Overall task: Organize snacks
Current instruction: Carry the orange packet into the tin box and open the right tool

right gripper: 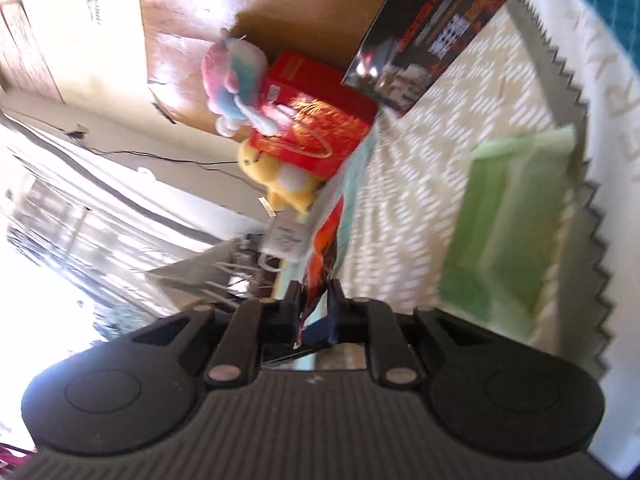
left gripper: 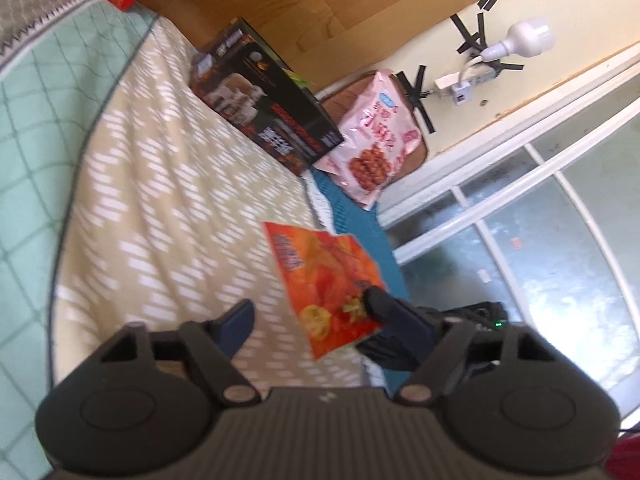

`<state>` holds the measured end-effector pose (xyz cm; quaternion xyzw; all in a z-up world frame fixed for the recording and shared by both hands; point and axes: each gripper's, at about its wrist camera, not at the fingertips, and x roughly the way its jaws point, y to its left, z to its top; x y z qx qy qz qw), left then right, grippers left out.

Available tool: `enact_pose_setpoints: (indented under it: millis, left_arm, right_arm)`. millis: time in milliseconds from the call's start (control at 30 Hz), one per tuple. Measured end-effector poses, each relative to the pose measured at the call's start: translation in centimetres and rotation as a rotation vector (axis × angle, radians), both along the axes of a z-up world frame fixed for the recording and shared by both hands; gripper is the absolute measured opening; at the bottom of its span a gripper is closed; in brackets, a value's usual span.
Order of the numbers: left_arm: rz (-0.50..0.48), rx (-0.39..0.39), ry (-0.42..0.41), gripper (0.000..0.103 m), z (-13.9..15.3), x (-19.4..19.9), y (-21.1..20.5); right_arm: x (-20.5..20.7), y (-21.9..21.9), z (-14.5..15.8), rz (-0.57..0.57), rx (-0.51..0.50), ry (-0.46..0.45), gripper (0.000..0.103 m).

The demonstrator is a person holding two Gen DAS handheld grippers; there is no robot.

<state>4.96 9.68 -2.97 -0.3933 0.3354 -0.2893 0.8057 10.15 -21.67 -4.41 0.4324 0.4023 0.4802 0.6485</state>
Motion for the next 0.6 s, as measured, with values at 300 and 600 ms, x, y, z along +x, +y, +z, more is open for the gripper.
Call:
enact_pose_setpoints:
  millis: [300,600]
  left_arm:
    - [-0.016,0.086,-0.051,0.039,3.4,2.8,-0.1]
    - [-0.043,0.253,-0.192,0.040,10.4,12.0,-2.2]
  right_arm:
    - [1.9,0.5,2.7,-0.007,-0.094,-0.105,0.016]
    - [9.3,-0.4,7.8,-0.132,-0.150,-0.293,0.017]
